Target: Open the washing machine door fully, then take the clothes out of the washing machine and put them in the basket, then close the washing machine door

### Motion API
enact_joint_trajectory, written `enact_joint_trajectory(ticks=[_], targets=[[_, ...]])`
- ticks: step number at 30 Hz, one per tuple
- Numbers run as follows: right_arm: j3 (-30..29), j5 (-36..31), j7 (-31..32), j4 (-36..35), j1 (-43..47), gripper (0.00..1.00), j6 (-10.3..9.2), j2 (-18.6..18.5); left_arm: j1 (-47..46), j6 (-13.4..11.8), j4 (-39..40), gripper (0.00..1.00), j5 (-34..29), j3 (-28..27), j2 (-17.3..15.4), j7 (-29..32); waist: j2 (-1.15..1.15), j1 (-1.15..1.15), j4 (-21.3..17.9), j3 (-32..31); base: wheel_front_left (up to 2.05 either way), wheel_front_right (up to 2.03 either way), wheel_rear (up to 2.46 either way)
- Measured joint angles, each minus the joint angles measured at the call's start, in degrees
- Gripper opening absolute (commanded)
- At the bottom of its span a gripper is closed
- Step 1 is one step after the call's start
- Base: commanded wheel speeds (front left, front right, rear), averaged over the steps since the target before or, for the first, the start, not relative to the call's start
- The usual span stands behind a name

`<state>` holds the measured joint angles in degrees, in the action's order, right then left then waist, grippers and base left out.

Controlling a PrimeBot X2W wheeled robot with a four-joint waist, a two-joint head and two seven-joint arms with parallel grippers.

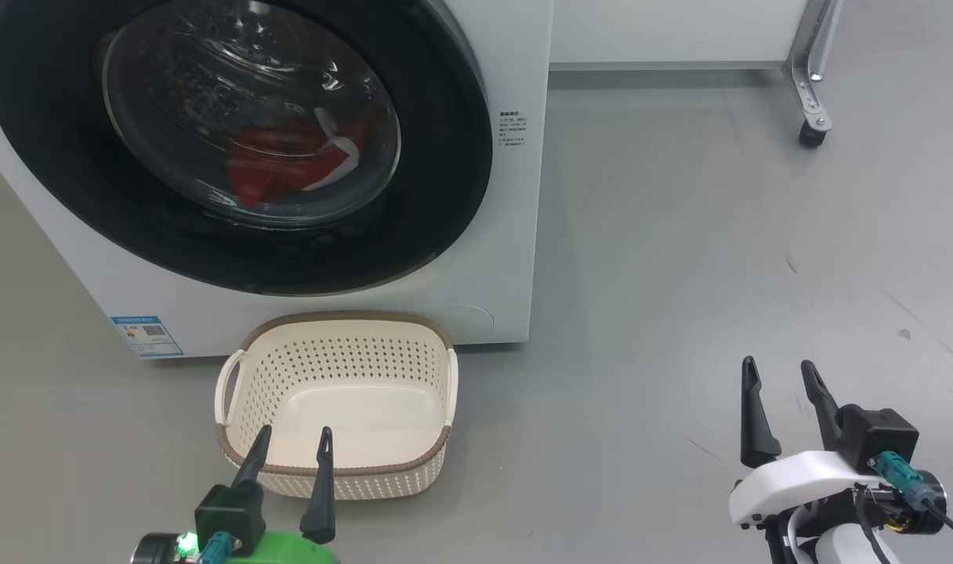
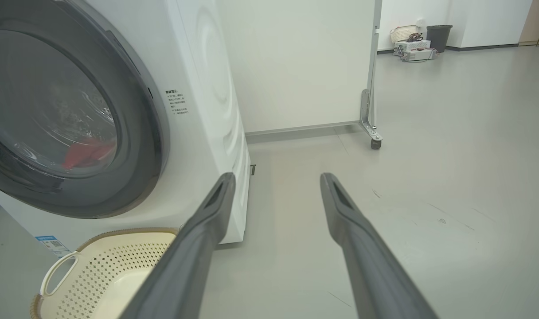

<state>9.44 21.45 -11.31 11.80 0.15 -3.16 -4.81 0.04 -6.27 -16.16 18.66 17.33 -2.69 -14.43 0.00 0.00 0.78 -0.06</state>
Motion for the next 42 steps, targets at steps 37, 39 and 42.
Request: enact_joint_trajectory(ticks=[37, 39, 42], targets=[[0.25, -0.93, 0.42, 2.08, -0.83, 1.0, -0.32, -0.31, -1.23, -0.52, -1.54, 1.0, 1.51, 0.86, 0.0, -0.01, 0.0, 0.0, 0.64, 0.03, 0.0, 0.0, 0.0], [0.25, -0.93, 0.42, 2.1, -0.84, 1.0, -0.52, -0.31, -1.24, -0.52, -1.54, 1.0, 1.51, 0.75, 0.0, 0.0, 0.0, 0.0, 0.71, 0.05, 0.0, 0.0, 0.0], [0.24, -0.93, 0.41, 2.13, -0.85, 1.0, -0.52, -0.31, -1.24, -0.52, -1.54, 1.0, 1.51, 0.49, 0.0, 0.0, 0.0, 0.0, 0.78, 0.07, 0.0, 0.0, 0.0]])
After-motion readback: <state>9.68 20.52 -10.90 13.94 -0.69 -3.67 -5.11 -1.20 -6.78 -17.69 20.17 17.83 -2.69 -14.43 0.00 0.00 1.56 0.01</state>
